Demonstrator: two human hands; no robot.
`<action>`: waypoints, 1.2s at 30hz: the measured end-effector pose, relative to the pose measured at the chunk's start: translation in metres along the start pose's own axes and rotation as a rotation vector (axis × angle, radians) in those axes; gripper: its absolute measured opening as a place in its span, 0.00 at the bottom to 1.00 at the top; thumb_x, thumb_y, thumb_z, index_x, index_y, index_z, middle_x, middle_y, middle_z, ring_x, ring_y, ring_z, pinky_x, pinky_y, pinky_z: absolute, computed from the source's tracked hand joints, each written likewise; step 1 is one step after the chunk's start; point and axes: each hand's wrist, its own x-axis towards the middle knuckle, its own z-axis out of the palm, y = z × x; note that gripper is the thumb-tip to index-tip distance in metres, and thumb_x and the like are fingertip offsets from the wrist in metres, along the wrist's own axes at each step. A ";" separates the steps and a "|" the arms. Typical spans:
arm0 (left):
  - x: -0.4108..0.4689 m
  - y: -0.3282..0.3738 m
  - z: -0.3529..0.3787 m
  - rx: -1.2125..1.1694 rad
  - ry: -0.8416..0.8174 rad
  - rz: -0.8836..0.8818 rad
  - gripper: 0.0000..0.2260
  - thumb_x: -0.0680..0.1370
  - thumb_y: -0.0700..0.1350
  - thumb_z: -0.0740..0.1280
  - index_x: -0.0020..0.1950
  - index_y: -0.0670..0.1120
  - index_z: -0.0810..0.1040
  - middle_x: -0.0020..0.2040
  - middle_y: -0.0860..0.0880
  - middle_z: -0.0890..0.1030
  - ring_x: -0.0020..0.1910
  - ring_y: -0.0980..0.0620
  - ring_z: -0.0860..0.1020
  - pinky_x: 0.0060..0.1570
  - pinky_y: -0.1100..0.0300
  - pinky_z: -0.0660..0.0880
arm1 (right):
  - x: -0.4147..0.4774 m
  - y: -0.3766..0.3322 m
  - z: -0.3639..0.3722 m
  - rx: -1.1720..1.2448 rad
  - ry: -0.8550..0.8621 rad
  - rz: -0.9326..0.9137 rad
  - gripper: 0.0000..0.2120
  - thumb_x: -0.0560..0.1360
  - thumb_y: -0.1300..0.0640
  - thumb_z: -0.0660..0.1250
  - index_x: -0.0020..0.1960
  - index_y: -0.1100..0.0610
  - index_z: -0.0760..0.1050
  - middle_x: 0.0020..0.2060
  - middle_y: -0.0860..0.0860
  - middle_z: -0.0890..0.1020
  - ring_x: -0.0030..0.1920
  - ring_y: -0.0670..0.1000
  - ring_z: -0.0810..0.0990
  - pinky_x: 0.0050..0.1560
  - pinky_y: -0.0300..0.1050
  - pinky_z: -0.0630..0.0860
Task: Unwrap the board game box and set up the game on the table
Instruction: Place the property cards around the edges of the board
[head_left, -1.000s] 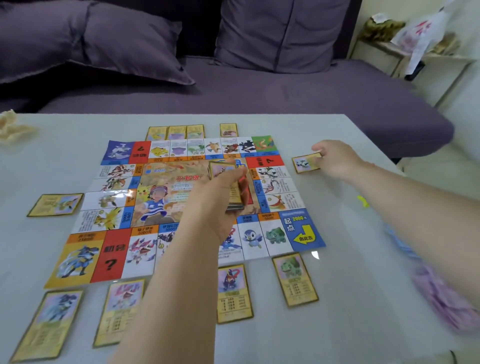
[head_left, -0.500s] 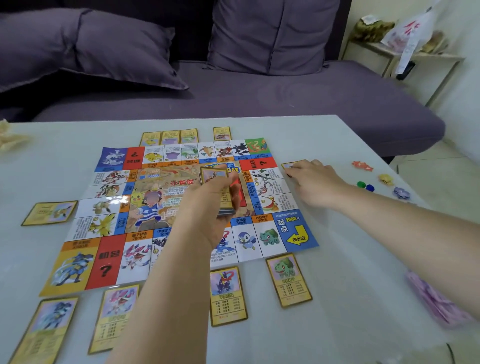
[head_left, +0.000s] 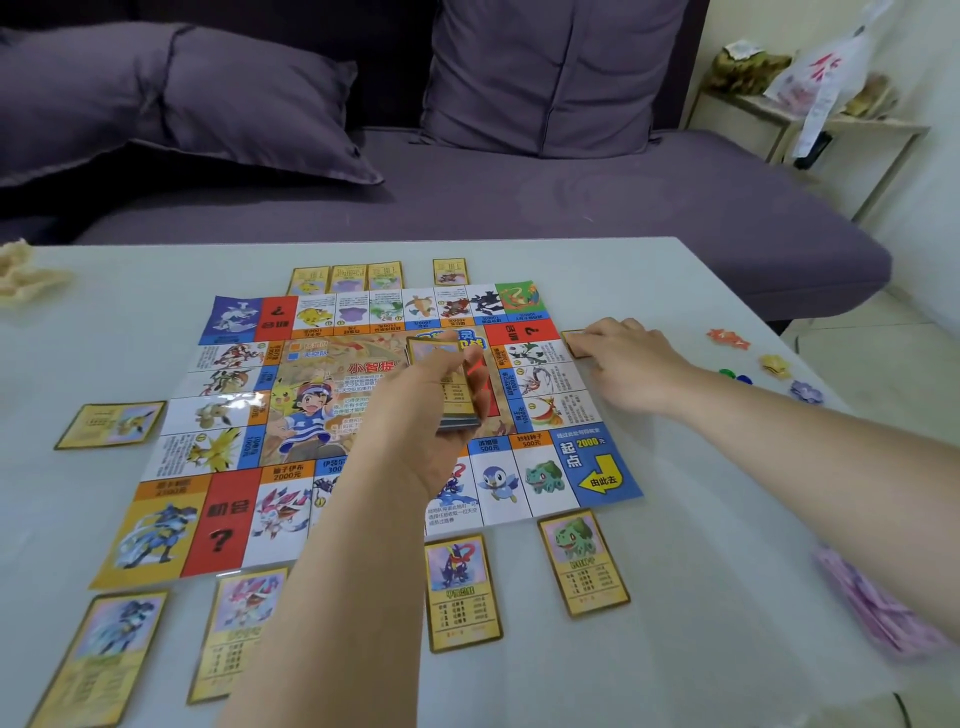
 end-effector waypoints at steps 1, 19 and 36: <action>-0.001 0.001 0.000 -0.033 -0.024 -0.012 0.08 0.79 0.36 0.58 0.56 0.42 0.73 0.40 0.45 0.80 0.35 0.52 0.77 0.36 0.59 0.74 | -0.001 0.000 -0.002 0.005 0.018 0.009 0.23 0.80 0.58 0.54 0.74 0.50 0.60 0.71 0.52 0.65 0.69 0.55 0.62 0.65 0.52 0.62; -0.068 -0.022 -0.014 0.401 -0.297 0.042 0.08 0.76 0.32 0.64 0.50 0.43 0.79 0.43 0.43 0.83 0.40 0.48 0.81 0.39 0.61 0.79 | -0.119 -0.082 -0.012 1.448 0.078 0.186 0.09 0.73 0.52 0.70 0.46 0.58 0.77 0.34 0.48 0.80 0.36 0.47 0.79 0.41 0.43 0.74; -0.064 -0.009 -0.034 0.671 -0.084 0.018 0.07 0.74 0.39 0.70 0.50 0.44 0.75 0.47 0.43 0.83 0.47 0.45 0.82 0.48 0.52 0.80 | -0.111 -0.089 -0.002 1.314 0.006 0.123 0.08 0.75 0.54 0.69 0.37 0.53 0.79 0.35 0.47 0.83 0.36 0.43 0.79 0.42 0.40 0.75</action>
